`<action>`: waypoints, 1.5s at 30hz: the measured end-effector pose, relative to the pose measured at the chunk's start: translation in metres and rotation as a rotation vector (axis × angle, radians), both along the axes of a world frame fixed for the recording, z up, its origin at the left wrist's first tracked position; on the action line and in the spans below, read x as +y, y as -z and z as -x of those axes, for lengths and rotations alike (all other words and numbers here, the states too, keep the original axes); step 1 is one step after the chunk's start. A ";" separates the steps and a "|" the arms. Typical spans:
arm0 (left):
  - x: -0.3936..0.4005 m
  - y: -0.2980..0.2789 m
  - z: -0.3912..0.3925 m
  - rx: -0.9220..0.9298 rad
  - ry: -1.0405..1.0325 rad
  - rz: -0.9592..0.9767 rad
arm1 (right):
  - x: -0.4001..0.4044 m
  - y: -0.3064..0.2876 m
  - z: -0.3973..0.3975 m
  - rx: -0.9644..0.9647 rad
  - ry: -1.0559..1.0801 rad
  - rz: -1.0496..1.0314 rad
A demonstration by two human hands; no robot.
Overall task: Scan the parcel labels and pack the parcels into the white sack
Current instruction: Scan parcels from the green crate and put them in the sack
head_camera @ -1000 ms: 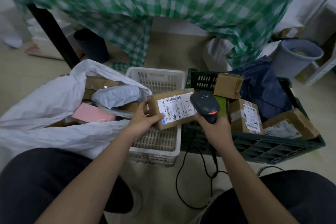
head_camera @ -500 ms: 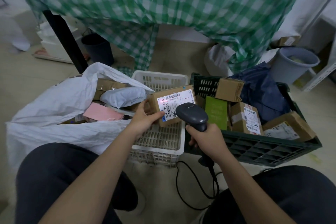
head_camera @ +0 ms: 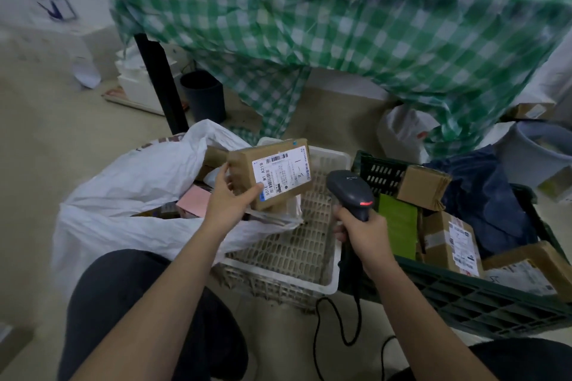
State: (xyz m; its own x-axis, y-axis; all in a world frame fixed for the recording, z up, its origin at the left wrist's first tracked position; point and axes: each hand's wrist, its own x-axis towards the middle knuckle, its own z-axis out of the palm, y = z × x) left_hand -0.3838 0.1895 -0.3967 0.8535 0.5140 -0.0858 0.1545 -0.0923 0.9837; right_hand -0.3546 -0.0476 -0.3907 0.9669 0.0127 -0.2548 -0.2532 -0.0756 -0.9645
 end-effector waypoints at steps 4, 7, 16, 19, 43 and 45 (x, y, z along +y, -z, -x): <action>0.047 -0.015 -0.002 -0.097 -0.152 -0.617 | 0.042 0.001 -0.032 0.071 0.018 -0.054; 0.069 -0.008 -0.005 0.063 -0.091 -1.202 | 0.076 0.007 -0.053 0.153 0.034 -0.100; 0.091 0.037 -0.033 0.256 0.003 -1.717 | 0.124 0.079 -0.103 0.391 0.127 -0.052; 0.111 0.050 -0.036 0.327 0.021 -1.709 | 0.127 0.096 -0.116 0.411 0.131 -0.031; 0.071 0.031 -0.024 0.709 0.186 -1.334 | 0.128 0.022 -0.109 0.230 -0.144 -0.162; 0.077 0.028 -0.022 0.734 0.173 -1.302 | 0.129 0.003 -0.105 0.108 -0.152 -0.116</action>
